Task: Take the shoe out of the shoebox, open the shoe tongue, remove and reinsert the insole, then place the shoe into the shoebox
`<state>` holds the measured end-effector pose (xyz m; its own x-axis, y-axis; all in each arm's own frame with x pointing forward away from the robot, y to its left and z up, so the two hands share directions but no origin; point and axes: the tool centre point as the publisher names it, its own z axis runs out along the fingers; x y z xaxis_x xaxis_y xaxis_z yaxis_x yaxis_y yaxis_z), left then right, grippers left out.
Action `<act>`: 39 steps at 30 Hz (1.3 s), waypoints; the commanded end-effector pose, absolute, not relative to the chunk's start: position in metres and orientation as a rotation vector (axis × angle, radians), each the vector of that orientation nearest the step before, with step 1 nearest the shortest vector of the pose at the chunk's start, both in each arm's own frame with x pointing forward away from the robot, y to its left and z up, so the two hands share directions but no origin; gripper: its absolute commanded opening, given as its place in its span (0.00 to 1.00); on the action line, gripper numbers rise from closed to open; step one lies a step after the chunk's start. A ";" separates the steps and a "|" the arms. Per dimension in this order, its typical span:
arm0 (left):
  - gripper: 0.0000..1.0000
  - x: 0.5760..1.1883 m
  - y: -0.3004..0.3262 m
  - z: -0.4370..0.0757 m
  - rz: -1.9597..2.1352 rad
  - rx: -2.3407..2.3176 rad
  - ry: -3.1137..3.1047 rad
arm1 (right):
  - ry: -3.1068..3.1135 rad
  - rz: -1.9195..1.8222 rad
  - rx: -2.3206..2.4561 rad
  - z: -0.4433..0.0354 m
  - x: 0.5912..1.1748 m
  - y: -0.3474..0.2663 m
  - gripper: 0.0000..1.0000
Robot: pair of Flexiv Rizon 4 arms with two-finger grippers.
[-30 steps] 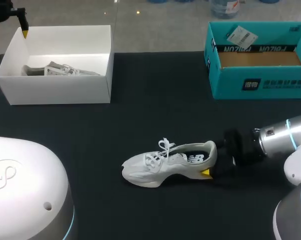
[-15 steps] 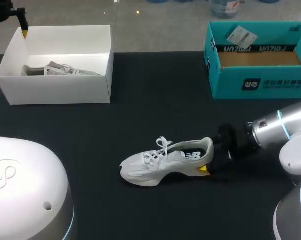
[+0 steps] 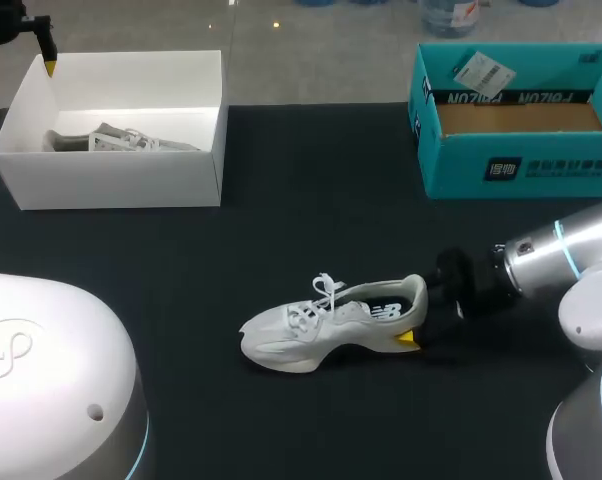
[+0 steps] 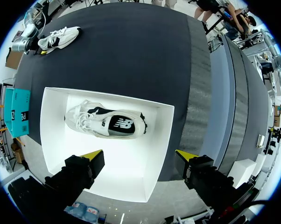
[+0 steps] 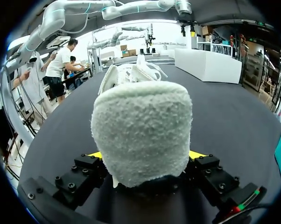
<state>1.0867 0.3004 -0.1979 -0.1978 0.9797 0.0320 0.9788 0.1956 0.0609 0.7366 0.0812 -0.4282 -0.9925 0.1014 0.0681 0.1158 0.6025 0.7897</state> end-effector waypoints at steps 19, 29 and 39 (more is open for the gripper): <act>1.00 1.086 0.301 -0.198 0.108 1.981 2.418 | -2.819 -1.392 -0.278 -0.432 0.725 0.090 0.00; 1.00 1.086 0.301 -0.198 0.108 1.981 2.418 | -2.817 -1.382 -0.317 -0.439 0.721 0.090 0.00; 1.00 1.086 0.301 -0.198 0.108 1.981 2.418 | -2.817 -1.382 -0.317 -0.439 0.721 0.090 0.00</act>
<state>1.0867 0.3004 -0.1979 -0.1978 0.9797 0.0320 0.9788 0.1956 0.0609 0.7256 0.0854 -0.4302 -0.9799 0.1837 0.0780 0.1737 0.5925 0.7866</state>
